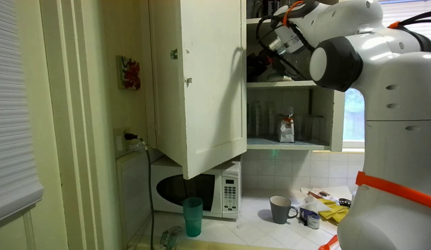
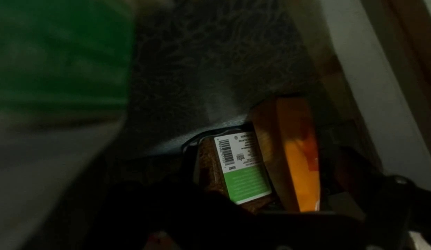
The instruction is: Move the orange bag to the bottom shelf
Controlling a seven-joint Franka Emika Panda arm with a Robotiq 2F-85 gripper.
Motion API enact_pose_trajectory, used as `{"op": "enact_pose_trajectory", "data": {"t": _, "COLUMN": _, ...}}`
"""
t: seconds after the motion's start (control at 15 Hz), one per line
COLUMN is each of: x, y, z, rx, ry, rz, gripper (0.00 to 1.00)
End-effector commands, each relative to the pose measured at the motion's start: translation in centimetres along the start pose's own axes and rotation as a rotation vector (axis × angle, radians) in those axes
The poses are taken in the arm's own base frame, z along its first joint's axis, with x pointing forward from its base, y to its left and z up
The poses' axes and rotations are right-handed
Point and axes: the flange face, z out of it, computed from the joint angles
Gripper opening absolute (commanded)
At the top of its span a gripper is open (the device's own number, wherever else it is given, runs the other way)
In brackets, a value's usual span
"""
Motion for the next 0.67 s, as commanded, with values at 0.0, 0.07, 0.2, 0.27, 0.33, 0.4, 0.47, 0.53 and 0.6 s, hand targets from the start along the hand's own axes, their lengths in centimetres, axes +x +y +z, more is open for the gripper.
{"op": "enact_pose_trajectory", "data": {"t": 0.0, "x": 0.5, "y": 0.2, "z": 0.8, "rx": 0.019, "ry": 0.030, "rz": 0.020, "gripper": 1.00}}
{"op": "enact_pose_trajectory", "data": {"t": 0.07, "x": 0.5, "y": 0.2, "z": 0.9, "rx": 0.017, "ry": 0.035, "rz": 0.023, "gripper": 1.00}}
{"op": "enact_pose_trajectory", "data": {"t": 0.2, "x": 0.7, "y": 0.1, "z": 1.2, "rx": 0.012, "ry": 0.043, "rz": 0.034, "gripper": 1.00}}
{"op": "enact_pose_trajectory", "data": {"t": 0.27, "x": 0.7, "y": 0.1, "z": 1.4, "rx": 0.011, "ry": 0.045, "rz": 0.039, "gripper": 1.00}}
{"op": "enact_pose_trajectory", "data": {"t": 0.33, "x": 0.8, "y": 0.1, "z": 1.5, "rx": 0.008, "ry": 0.047, "rz": 0.041, "gripper": 1.00}}
{"op": "enact_pose_trajectory", "data": {"t": 0.4, "x": 0.8, "y": 0.1, "z": 1.8, "rx": 0.003, "ry": 0.050, "rz": 0.044, "gripper": 1.00}}
{"op": "enact_pose_trajectory", "data": {"t": 0.47, "x": 0.8, "y": 0.1, "z": 2.0, "rx": -0.003, "ry": 0.052, "rz": 0.045, "gripper": 1.00}}
{"op": "enact_pose_trajectory", "data": {"t": 0.53, "x": 0.8, "y": 0.2, "z": 2.2, "rx": -0.007, "ry": 0.054, "rz": 0.048, "gripper": 1.00}}
{"op": "enact_pose_trajectory", "data": {"t": 0.6, "x": 0.9, "y": 0.2, "z": 2.3, "rx": -0.009, "ry": 0.055, "rz": 0.051, "gripper": 1.00}}
